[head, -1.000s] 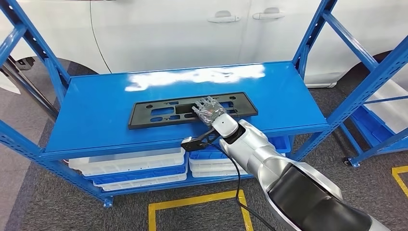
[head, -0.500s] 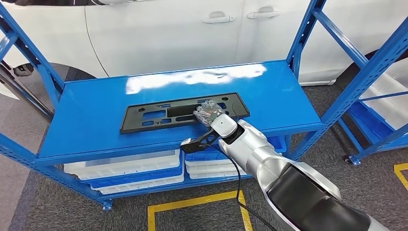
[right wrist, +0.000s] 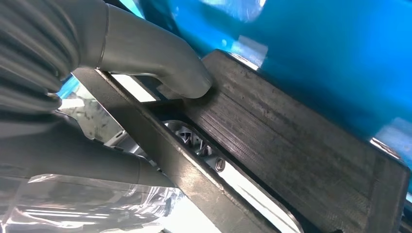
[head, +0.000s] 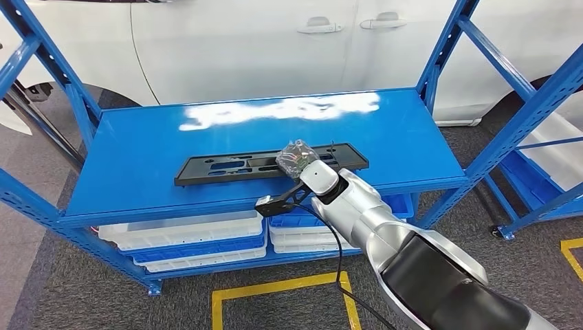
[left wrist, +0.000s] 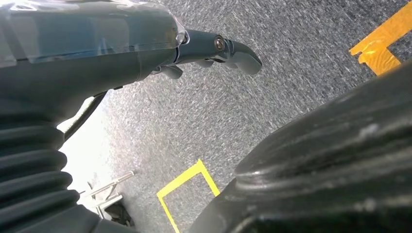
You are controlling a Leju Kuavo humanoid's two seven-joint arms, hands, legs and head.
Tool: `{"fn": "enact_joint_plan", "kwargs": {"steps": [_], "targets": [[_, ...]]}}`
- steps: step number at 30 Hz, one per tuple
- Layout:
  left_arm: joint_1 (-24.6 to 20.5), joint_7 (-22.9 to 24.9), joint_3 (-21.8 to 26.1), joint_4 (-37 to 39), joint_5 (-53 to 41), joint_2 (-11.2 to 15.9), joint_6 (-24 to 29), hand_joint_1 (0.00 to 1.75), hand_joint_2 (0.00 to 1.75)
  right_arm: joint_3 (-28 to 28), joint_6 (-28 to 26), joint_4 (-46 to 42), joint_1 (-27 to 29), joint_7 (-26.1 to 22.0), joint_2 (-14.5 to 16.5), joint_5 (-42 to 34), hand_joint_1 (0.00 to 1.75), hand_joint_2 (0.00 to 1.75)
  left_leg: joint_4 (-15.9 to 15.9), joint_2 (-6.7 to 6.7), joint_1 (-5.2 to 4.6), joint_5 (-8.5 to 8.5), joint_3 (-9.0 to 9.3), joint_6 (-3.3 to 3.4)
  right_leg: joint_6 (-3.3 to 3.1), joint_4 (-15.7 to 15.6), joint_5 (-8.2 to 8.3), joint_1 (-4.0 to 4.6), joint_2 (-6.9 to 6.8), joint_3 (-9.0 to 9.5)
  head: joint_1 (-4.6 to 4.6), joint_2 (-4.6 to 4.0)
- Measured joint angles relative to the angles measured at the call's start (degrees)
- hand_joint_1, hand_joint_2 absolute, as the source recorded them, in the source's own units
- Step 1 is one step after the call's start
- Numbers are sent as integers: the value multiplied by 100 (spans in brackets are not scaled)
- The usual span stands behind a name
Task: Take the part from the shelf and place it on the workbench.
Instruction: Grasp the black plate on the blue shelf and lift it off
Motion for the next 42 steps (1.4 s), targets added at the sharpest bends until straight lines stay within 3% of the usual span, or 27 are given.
{"fn": "enact_joint_plan", "kwargs": {"steps": [2, 6, 7, 10, 11, 12, 13, 15, 16, 17, 21, 23, 25, 26, 27, 28, 30, 32, 34, 37, 40, 42], "targets": [[0, -7, 0, 0, 1, 0, 0, 0, 0, 0, -2, -3, -12, -8, 1, 10, 175, 175, -3, -18, -10, -5, -10, -57, -62, -442, 100, 33, 16, 195, 0, 0], [6, -39, 0, -1, 3, 8, 0, 0, 0, -1, -6, -14, -25, -22, 8, 21, 175, 175, 61, -23, -19, -72, -51, -173, -179, -564, 130, 1, 5, 244, -1, 0], [7, -48, 0, -1, 4, 10, 1, 0, 0, -2, -7, -17, -31, -28, 11, 17, 175, 175, 262, -17, -19, -189, -147, -195, -209, -601, 146, -18, -6, 268, -1, 0], [9, -167, 0, -2, 7, 10, 8, 0, 0, -26, -13, -20, -22, -108, 13, -80, 175, 175, 1330, -32, -13, -670, -635, -242, -254, -618, 144, -13, -22, 295, -1, 0], [10, -209, 0, -2, 7, 10, 10, 0, 0, -50, -20, -20, -12, -169, 13, -162, 175, 175, 1541, -41, -17, -710, -704, -255, -257, -617, 138, -11, -18, 309, 0, 0], [9, -222, 0, -2, 7, 11, 13, 0, 0, -89, -34, -20, -6, -253, 13, -280, 175, 175, 1541, -46, -15, -637, -673, -265, -257, -612, 132, -12, -10, 323, 0, 0], [6, -202, 0, -2, 7, 14, 9, 0, 0, -151, -60, -24, -2, -370, 11, -440, 175, 175, 1323, -43, -6, -465, -548, -272, -250, -601, 125, -13, 2, 335, 0, 0], [9, -138, 0, -2, 7, 20, -4, 0, 0, -328, -121, -42, -1, -647, 9, -784, 175, 175, 586, 1, 15, -94, -209, -283, -211, -551, 99, -3, 31, 326, -1, 0], [14, -122, 0, -1, 7, 22, -11, 0, 0, -434, -146, -57, -1, -777, 7, -924, 175, 175, 285, 13, 20, -16, -85, -261, -185, -513, 88, 9, 45, 294, -1, 0], [18, -118, 0, -1, 7, 23, -14, 0, 0, -533, -163, -73, 0, -874, 5, -1019, 175, 175, 114, 20, 20, 1, -30, -226, -154, -483, 88, 25, 56, 254, 0, 0], [20, -119, 0, 0, 7, 20, -12, 0, 0, -834, -203, -187, 1, -1157, 0, -1266, 175, 175, 36, -1, 25, 6, -71, -63, -46, -369, 55, 33, 49, 126, -1, 0], [20, -120, 0, 0, 7, 18, -11, 0, 0, -954, -194, -302, -20, -1301, 4, -1401, 175, 175, 21, 11, 47, 28, -82, -13, 16, 110, -229, 16, 13, -90, -1, 0], [20, -121, 0, 0, 8, 19, -9, 0, 0, -1060, -150, -430, -45, -1451, 8, -1564, 175, 175, 22, 14, 45, 30, -93, 4, 61, 907, -586, -1, -12, -461, 0, 0], [20, -121, 0, 0, 8, 19, -8, 0, 0, -1108, -111, -498, -50, -1526, 10, -1655, 175, 175, 23, 11, 44, 29, -92, 7, 67, 1184, -658, -7, -16, -595, 0, 0], [20, -122, 0, 0, 9, 19, -5, 0, 0, -1153, -64, -570, -54, -1596, 10, -1746, 175, 175, 24, 6, 43, 25, -86, 9, 62, 1256, -621, -9, -16, -635, 0, 0], [20, -122, 0, 0, 9, 19, -3, 0, 0, -1197, -9, -650, -62, -1674, 11, -1852, 175, 175, 25, -2, 43, 19, -75, 8, 45, 1089, -475, -9, -16, -561, 0, 0], [20, -122, 0, 0, 12, 14, 4, 0, 0, -1299, 121, -832, -95, -1889, 11, -2146, 175, 175, 24, -19, 41, 1, -49, -9, -21, 287, -67, 10, 2, -184, 0, 0], [20, -124, 0, 0, 17, 8, 16, 0, 0, -1446, 320, -1040, -134, -2188, 20, -2589, 175, 175, 28, -34, 29, -15, -55, -52, -83, -341, 134, 48, 30, 92, 0, 0], [21, -129, 0, -1, 22, 5, 30, 0, 0, -1611, 564, -1268, -130, -2454, 31, -3064, 175, 175, 11, -45, 23, -17, -72, -109, -122, -467, 123, 72, 36, 121, 0, 0], [22, -135, 0, -2, 28, 13, 44, 0, 0, -1803, 910, -1659, -74, -2676, 51, -3654, 175, 175, 154, -42, 12, -144, -147, -195, -197, -571, 150, 3, 18, 184, -1, 0], [18, -207, 0, -2, 43, 14, 67, 0, 0, -1910, 1290, -2029, -11, -2822, 61, -4236, 175, 175, 1119, -50, 7, -579, -605, -253, -250, -614, 145, -7, 8, 242, -2, 0], [18, -284, 0, -2, 52, 14, 82, 0, 0, -1946, 1506, -2248, 96, -2887, 60, -4562, 175, 175, 1525, -70, -2, -628, -763, -283, -262, -607, 116, -3, 15, 290, -2, 0]]}}
